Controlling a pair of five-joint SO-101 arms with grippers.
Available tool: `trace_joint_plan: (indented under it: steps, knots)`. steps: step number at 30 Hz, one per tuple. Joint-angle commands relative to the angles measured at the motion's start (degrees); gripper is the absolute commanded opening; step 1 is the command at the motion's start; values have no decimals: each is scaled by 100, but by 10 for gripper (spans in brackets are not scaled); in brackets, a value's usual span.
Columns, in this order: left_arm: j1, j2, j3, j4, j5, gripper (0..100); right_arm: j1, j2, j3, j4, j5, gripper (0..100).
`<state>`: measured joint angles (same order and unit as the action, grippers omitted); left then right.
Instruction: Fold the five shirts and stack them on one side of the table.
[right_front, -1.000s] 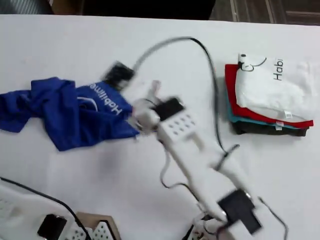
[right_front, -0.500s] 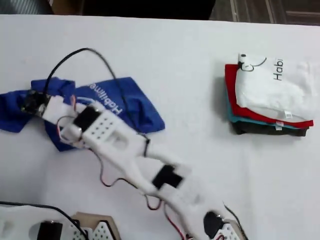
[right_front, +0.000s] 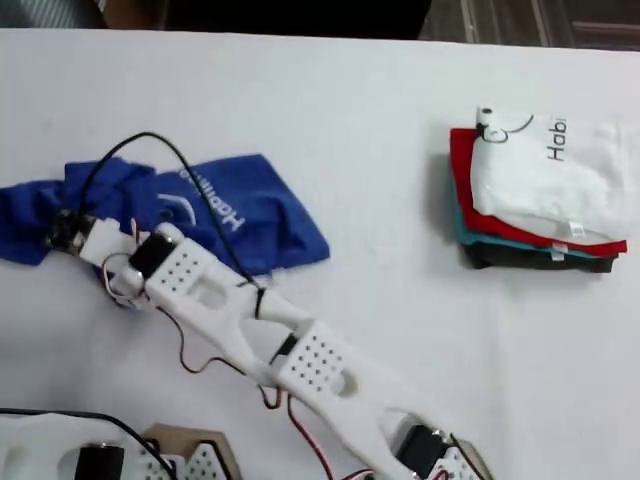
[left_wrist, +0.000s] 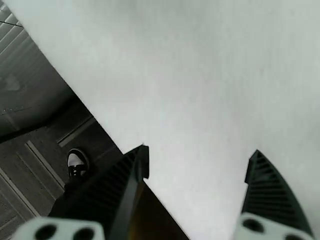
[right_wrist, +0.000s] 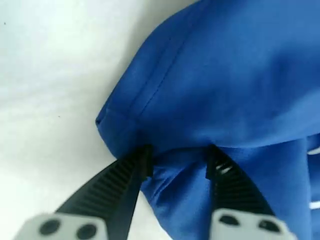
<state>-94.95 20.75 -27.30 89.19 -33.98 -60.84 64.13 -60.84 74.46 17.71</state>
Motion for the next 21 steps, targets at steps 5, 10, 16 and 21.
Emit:
trace_joint_plan:
  steps: [5, 10, 16, 21]
  knots:
    - [9, -26, -13, -26, -53, 323, 637, 57, -1037, 541, -53, 23]
    - [264, -26, 242, -18, -53, 323, 1279, 57, -2620, 1508, -35, 22]
    - [1152, -26, 910, -26, -26, 323, 1903, -382, -3270, 2352, -26, 22]
    - [2251, -26, 1253, -62, -9, 323, 2440, -1103, -3156, 2352, -44, 22]
